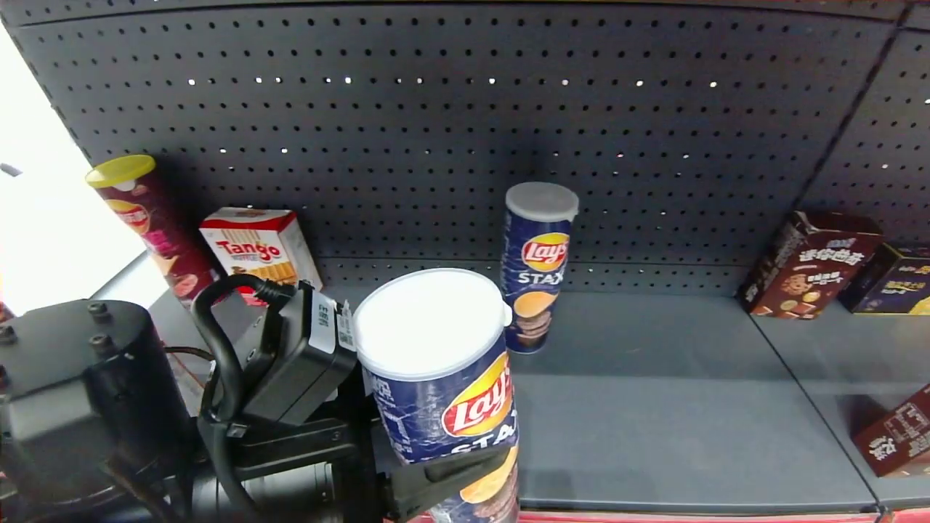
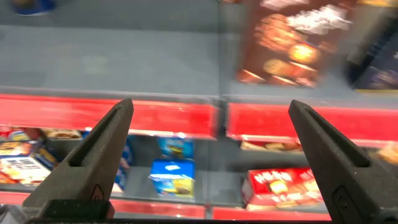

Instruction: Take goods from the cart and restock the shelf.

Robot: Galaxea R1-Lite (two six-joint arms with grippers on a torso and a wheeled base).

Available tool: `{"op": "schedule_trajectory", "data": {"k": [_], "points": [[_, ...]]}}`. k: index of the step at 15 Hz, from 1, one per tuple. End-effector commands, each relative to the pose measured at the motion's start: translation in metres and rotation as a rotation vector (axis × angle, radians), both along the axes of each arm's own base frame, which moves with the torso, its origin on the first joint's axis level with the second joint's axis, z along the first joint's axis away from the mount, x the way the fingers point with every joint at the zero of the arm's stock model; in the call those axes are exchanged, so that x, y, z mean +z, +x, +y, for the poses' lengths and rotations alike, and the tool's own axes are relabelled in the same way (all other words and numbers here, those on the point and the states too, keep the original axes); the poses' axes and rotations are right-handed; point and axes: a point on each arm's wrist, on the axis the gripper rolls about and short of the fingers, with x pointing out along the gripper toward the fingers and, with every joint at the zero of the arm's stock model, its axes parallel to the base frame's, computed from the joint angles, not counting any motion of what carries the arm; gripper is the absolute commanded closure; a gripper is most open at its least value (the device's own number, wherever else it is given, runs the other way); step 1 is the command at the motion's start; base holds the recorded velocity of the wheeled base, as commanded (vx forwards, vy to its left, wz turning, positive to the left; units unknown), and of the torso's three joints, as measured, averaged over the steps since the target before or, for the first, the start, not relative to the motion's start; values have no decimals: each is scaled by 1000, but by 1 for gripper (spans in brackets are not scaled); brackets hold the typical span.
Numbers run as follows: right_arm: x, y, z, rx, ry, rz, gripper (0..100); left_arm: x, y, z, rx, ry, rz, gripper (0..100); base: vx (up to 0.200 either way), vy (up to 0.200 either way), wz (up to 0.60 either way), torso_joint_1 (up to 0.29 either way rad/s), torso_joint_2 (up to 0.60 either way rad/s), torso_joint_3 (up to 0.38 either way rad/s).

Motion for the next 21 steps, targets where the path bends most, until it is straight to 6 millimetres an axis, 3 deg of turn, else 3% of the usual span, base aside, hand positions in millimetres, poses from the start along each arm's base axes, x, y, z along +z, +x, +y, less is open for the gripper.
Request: {"op": "schedule_trajectory", "data": {"k": [1,13,15,16,19,20,21], "points": [[0,0,0,1,0,0,0,0,1,2,11,-2,0,100,0,0,0,0,0,0],[1,0,-1,-27,-4,0,0,-7,4,8,29,25,-11,100,0,0,0,0,0,0],[52,-9,-1,8,-7,-90,0,-5,8,11,59,23,-19,100,0,0,0,0,0,0],[78,6,0,87,-21,22,0,-6,10,12,65,26,-15,100,0,0,0,0,0,0],[99,2,1,206,-87,-68,0,-6,16,20,107,22,-10,100,0,0,0,0,0,0],[126,6,1,224,-87,-81,0,-5,20,24,132,20,-12,100,0,0,0,0,0,0],[137,18,2,241,-87,-49,0,-5,20,25,132,18,-13,100,0,0,0,0,0,0]]}}
